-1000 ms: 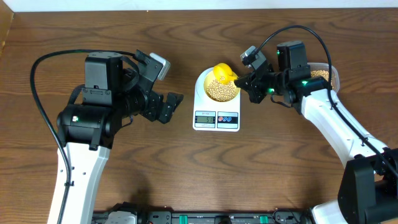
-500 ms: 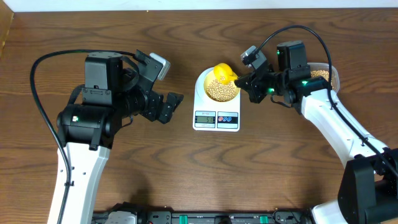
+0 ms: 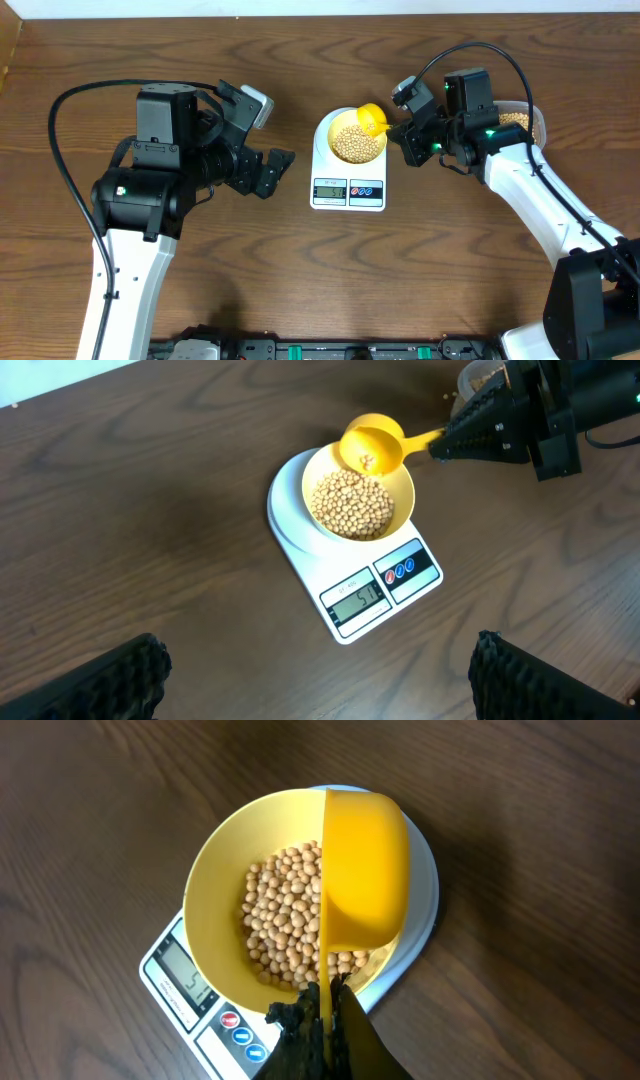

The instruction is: Scoop item into bowl and weigh 50g on scale

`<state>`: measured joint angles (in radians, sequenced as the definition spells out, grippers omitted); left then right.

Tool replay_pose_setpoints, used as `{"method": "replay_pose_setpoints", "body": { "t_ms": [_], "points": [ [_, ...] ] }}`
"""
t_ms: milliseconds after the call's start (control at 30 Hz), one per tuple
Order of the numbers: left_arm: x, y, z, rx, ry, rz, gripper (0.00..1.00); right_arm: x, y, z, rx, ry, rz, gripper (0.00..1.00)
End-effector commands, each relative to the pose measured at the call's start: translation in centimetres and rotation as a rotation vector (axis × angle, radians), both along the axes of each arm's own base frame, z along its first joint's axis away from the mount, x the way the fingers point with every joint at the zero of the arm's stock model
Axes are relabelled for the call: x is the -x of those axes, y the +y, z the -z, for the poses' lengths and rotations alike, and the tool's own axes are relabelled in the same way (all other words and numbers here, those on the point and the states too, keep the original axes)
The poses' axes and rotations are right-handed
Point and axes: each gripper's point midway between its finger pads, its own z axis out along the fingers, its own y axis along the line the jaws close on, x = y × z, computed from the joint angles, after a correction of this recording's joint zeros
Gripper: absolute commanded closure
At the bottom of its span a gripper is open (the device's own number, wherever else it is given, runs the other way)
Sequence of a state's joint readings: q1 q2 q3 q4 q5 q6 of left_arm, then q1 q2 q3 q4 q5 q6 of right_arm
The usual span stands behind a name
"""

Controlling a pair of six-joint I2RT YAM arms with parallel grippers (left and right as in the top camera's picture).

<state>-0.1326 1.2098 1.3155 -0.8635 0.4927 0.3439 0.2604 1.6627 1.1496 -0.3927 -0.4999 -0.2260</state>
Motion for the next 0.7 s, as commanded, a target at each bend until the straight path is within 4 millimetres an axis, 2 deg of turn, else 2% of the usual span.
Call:
{"method": "replay_pose_setpoints", "body": {
  "t_ms": [0, 233, 667],
  "points": [
    [0.1, -0.1, 0.0, 0.010, 0.003, 0.004, 0.02, 0.2, 0.4, 0.4, 0.002, 0.014, -0.004, 0.99],
    [0.1, -0.1, 0.0, 0.010, 0.003, 0.004, 0.02, 0.9, 1.7, 0.9, 0.007, 0.025, -0.037, 0.99],
    [0.1, -0.1, 0.0, 0.010, 0.003, 0.004, 0.02, 0.3, 1.3, 1.4, 0.064, 0.000, -0.004, 0.99]
  ]
}}
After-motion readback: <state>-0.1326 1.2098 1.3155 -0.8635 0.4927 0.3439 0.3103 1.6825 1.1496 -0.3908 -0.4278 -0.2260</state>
